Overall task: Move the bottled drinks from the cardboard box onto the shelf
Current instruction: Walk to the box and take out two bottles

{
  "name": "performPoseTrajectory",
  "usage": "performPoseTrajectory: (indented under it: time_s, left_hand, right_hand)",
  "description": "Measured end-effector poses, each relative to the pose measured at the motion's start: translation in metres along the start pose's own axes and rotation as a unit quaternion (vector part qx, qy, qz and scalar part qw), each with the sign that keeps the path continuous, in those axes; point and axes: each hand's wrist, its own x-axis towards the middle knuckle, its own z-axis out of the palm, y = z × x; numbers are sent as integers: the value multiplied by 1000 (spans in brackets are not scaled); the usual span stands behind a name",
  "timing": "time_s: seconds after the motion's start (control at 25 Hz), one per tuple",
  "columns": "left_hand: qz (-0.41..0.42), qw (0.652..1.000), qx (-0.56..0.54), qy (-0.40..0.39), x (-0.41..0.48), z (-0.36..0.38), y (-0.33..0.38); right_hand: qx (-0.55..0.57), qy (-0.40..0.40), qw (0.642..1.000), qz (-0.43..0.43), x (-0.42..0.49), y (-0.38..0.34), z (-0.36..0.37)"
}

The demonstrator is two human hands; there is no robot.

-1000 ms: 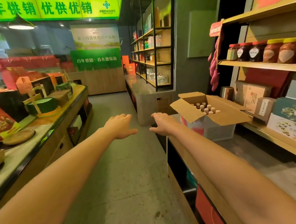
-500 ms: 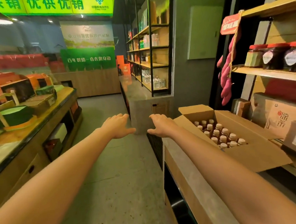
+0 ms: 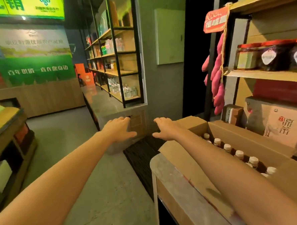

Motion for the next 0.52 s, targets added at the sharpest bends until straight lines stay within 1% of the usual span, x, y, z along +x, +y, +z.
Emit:
performPoseTrajectory:
  time_s: [0.12,0.24,0.36,0.52]
  left_hand:
    - [37,999,-17,-11,72,16,-13]
    - [74,997,-21,-31,123,39,-7]
    - [125,990,-39,-42,185,56,15]
    - [198,978,-57,-35,256,75,66]
  right_hand:
    - [11,20,998,60,48,20,6]
    - [2,6,995,98,76,44,19]
    - [1,7,988,153,104,85,28]
    - [-11,27,979,203,123,156,36]
